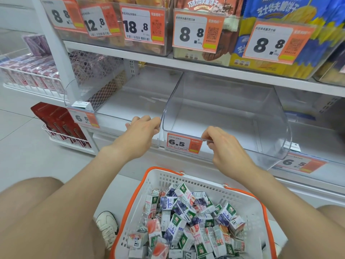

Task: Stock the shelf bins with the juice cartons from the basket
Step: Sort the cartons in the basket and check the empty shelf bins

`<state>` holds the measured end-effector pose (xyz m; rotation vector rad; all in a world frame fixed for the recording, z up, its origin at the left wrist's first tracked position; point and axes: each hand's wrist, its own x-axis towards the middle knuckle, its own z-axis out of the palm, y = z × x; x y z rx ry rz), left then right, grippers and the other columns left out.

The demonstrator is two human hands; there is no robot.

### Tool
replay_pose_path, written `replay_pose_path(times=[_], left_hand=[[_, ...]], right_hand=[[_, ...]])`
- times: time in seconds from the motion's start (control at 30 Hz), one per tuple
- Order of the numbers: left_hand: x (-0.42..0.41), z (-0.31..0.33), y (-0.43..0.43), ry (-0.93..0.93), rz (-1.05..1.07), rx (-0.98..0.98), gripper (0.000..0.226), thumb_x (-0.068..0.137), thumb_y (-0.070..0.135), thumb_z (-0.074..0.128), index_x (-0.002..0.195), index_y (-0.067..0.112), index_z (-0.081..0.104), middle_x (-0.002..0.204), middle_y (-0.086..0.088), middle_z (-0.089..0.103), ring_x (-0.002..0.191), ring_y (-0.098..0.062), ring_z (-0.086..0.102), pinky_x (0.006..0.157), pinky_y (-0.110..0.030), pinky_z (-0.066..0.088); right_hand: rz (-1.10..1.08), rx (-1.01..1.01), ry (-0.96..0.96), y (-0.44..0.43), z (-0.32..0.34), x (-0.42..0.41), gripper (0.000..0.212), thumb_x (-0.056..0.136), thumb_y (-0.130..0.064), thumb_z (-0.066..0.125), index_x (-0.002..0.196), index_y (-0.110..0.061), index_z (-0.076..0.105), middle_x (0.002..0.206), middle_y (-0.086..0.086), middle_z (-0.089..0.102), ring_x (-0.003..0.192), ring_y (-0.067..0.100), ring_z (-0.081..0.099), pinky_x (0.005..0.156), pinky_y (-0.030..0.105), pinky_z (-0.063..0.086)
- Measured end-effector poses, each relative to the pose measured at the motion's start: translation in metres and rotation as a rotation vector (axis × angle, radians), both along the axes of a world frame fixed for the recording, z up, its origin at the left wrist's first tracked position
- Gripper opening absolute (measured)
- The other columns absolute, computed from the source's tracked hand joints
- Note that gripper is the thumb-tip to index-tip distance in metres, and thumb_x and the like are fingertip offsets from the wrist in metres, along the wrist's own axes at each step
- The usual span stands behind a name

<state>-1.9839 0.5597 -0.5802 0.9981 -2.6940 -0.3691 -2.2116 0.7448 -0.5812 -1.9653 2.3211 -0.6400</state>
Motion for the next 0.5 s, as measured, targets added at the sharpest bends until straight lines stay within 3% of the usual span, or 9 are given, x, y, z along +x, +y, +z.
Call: replay_pose_path(times=[0.13,0.27,0.37,0.43,0.5], left_hand=[[0.004,0.002,0.001,0.020,-0.013,-0.006,0.015,0.111,0.013,0.040,0.101,0.021,0.049,0.098,-0.001,0.046,0.093,-0.030,0.039,0.092,-0.059,0.043],[0.001,0.004,0.015,0.024,0.051,-0.060,0.011,0.107,0.010,0.046,0.110,0.017,0.053,0.111,-0.006,0.046,0.098,-0.033,0.042,0.096,-0.058,0.043],[-0.010,0.013,0.032,0.031,0.157,-0.181,0.040,0.086,0.002,0.054,0.124,0.011,0.049,0.123,-0.017,0.043,0.101,-0.039,0.044,0.090,-0.055,0.046],[-0.021,0.026,0.050,0.011,0.210,-0.394,0.047,0.077,0.007,0.053,0.124,0.009,0.047,0.121,-0.019,0.045,0.102,-0.040,0.045,0.091,-0.051,0.043],[-0.038,0.038,0.075,0.066,0.130,-0.517,0.043,0.075,0.007,0.050,0.119,0.008,0.052,0.118,-0.018,0.049,0.103,-0.041,0.046,0.092,-0.049,0.041]], right_hand=[[0.005,-0.004,0.038,0.001,0.001,0.003,0.050,0.087,0.012,0.055,0.107,-0.032,0.043,0.103,-0.006,0.055,0.088,0.019,0.053,0.082,0.037,0.040],[-0.025,0.035,0.069,0.005,0.002,0.007,0.041,0.094,0.001,0.053,0.132,-0.017,0.051,0.122,0.005,0.062,0.106,0.028,0.059,0.092,0.040,0.042],[-0.089,0.066,0.157,0.016,0.006,0.010,0.059,0.094,-0.008,0.057,0.150,-0.012,0.043,0.133,0.009,0.055,0.116,0.033,0.054,0.100,0.045,0.041],[-0.102,-0.014,0.232,0.028,0.015,0.010,0.059,0.089,-0.010,0.062,0.146,-0.014,0.048,0.129,0.008,0.053,0.111,0.034,0.052,0.093,0.045,0.041],[-0.100,-0.113,0.218,0.043,0.026,0.011,0.047,0.085,-0.011,0.064,0.132,-0.018,0.057,0.122,0.004,0.054,0.106,0.031,0.051,0.087,0.043,0.040]])
